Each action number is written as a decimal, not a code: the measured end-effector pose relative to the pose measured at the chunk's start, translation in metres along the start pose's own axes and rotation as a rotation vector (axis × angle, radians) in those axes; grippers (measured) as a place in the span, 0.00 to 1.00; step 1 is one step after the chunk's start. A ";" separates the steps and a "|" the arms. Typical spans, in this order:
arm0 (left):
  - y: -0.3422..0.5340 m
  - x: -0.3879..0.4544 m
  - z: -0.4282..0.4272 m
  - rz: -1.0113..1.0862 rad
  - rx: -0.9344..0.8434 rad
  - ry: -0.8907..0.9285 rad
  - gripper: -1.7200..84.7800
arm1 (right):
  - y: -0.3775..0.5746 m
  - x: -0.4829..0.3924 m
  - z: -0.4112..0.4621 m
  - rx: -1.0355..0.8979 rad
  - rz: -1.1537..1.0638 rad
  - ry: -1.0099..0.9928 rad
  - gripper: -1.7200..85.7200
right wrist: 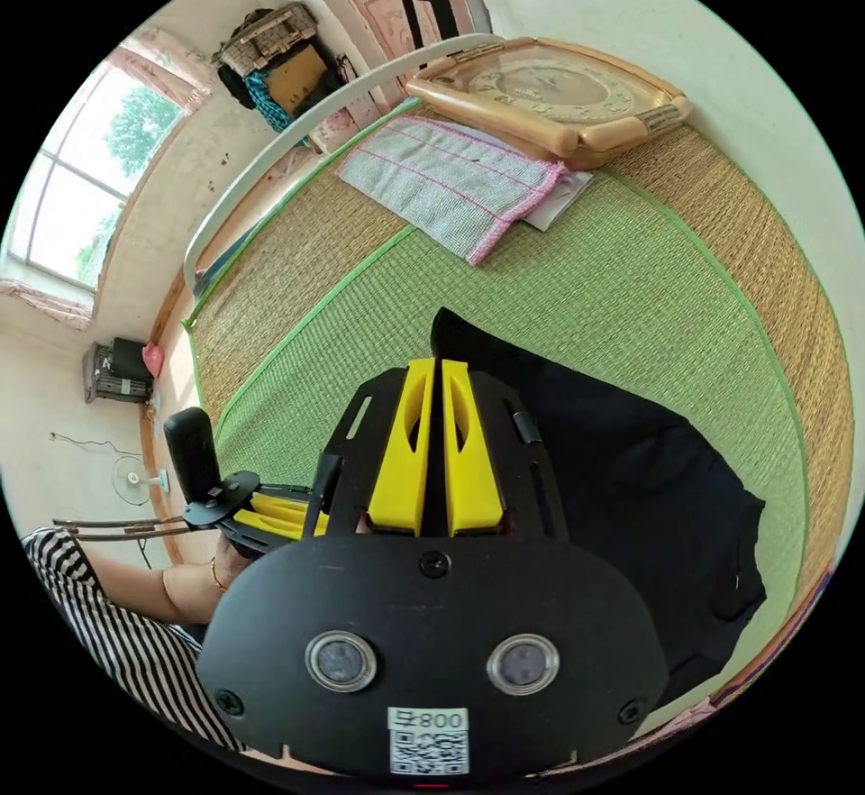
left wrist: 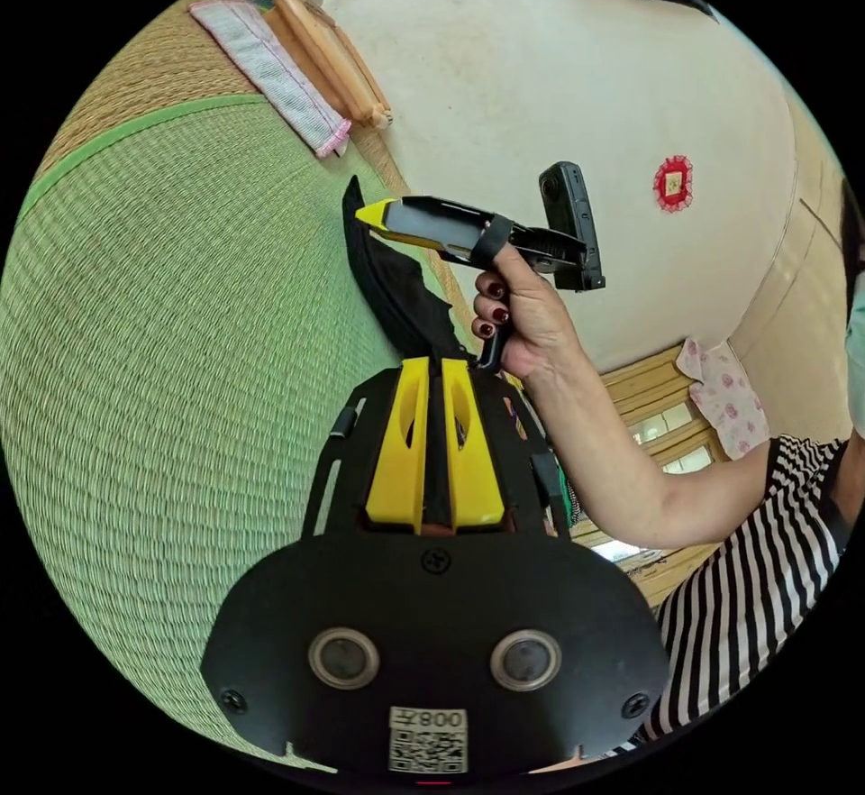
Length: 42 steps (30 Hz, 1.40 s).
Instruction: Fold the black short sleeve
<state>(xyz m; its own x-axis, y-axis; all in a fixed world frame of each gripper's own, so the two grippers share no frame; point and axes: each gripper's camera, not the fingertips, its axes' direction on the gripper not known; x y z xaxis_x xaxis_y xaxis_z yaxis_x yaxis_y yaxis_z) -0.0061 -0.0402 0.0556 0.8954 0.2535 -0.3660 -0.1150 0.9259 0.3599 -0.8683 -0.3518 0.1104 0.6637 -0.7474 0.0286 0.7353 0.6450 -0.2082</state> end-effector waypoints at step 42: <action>-0.059 0.027 0.112 0.135 -0.386 -0.066 0.02 | 0.111 0.213 0.016 0.095 0.191 -0.052 0.02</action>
<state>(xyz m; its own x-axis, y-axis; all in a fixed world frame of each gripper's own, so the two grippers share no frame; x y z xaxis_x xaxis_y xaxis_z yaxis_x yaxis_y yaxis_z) 0.0732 -0.1192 0.1209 0.8856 0.3729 -0.2768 -0.3748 0.9259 0.0481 -0.6429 -0.4364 0.1089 0.7968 -0.6023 0.0483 0.6032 0.7883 -0.1215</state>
